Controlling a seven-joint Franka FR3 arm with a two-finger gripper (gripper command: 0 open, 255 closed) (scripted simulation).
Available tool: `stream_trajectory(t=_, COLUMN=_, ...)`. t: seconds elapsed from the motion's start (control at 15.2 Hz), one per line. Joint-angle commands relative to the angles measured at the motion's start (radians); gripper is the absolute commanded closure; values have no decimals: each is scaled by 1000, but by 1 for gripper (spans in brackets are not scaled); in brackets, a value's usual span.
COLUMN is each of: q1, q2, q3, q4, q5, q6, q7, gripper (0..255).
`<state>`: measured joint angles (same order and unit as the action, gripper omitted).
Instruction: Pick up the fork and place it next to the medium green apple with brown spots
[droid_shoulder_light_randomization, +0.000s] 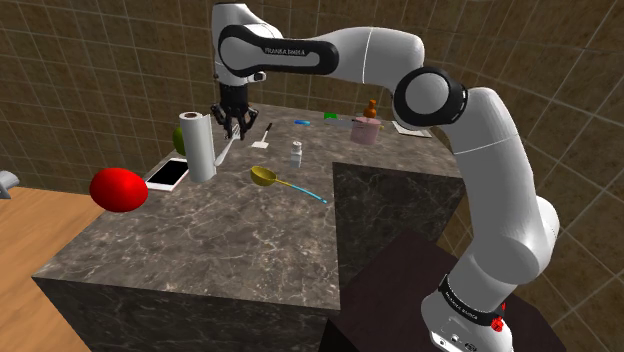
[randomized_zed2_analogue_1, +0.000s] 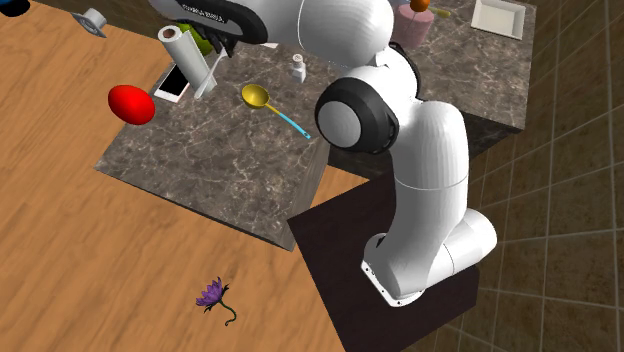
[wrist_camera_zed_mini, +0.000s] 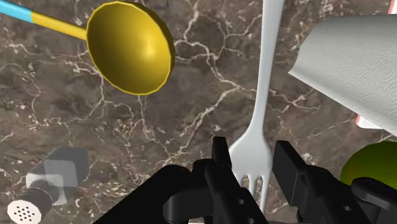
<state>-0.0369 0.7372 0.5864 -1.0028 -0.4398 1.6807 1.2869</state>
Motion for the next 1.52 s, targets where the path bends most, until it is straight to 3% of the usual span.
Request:
stream_trajectory(t=0.0, q1=-7, q2=3, q3=-1, q4=-26, q5=-2, q6=27, q7=4, gripper=255)
stream_trajectory(t=1.45, q1=-49, q2=46, q3=-22, q4=-255, q5=-38, q6=280, q7=56, gripper=255)
